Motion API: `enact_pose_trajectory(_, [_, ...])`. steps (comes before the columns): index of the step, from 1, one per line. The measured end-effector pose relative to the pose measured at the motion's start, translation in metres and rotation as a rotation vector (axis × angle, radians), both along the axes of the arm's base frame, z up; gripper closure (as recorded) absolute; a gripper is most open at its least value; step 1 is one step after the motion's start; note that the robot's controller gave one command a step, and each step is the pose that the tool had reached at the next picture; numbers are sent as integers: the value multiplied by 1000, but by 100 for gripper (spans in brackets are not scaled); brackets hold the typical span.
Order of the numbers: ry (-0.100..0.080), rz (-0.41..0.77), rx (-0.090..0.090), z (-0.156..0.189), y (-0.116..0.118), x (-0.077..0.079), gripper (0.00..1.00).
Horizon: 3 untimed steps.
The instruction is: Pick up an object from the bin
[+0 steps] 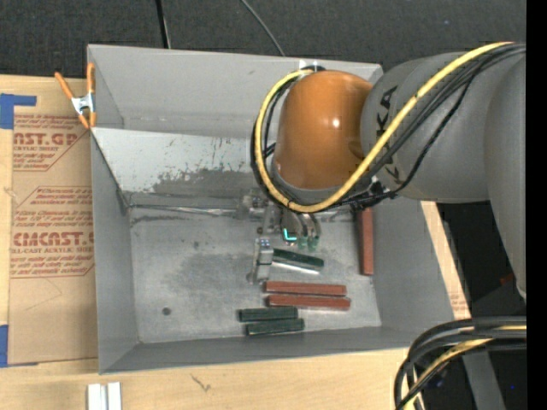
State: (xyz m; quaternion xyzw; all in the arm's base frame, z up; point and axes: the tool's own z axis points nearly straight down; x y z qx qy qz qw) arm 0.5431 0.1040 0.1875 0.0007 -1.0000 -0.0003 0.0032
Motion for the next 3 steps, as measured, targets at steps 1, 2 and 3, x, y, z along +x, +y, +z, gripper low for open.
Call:
enact_pose_trajectory(1, [-7, -1, 1, 4, 0, 2, 0])
enact_pose_trajectory(2, [-13, 22, 1, -49, -37, -17, 0])
enact_pose_trajectory(3, [-9, 15, 0, -113, -64, -34, 0])
